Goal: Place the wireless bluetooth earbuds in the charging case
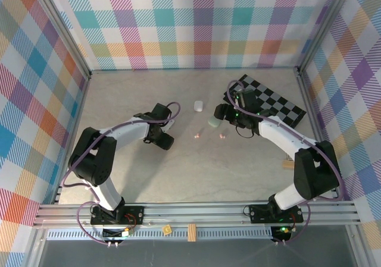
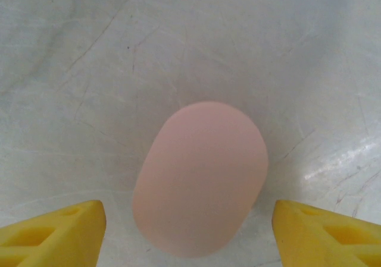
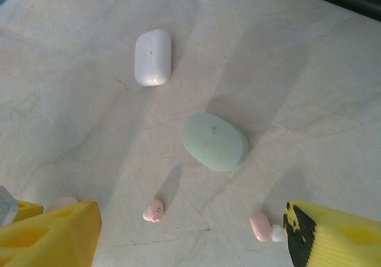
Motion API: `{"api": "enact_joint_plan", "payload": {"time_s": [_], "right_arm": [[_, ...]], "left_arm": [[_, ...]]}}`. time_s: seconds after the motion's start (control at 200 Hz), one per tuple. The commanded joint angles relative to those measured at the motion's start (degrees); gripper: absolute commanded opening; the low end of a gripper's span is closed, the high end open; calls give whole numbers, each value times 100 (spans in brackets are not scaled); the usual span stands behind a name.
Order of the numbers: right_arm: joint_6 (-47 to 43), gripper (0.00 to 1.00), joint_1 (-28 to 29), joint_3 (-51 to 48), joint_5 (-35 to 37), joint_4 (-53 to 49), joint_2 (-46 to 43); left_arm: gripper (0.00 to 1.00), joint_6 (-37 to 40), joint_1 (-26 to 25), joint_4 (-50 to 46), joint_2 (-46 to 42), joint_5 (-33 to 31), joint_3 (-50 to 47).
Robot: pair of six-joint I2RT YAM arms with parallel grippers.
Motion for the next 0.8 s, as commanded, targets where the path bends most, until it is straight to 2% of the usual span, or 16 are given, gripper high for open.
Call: {"api": "enact_joint_plan", "payload": {"time_s": [0.0,0.18,0.335,0.48,0.59,0.745,0.795], "right_arm": [[-129,80,-35,-93,100,-169,-183],[-97,80,-37,-102,30,-178,-225],[-105,79,-40,-93,-11,-204,-311],[-80,79,-37,-133,-348,-229,-540],[-132,79,-35,-155,-995,-257,-760],[-115,78,-35,-129,-2493,-253,-836],[-31,78,-31,-141,-2735,-222,-858]], "left_arm": [[66,122,66,-12,145,207,173],[57,122,71,-2,281,299,246],[45,90,75,31,273,403,230],[40,57,71,97,70,476,138],[40,39,70,418,-388,805,-89],[39,233,62,1794,-1362,2109,-773],[39,301,58,2227,-1603,2390,-984]]}}
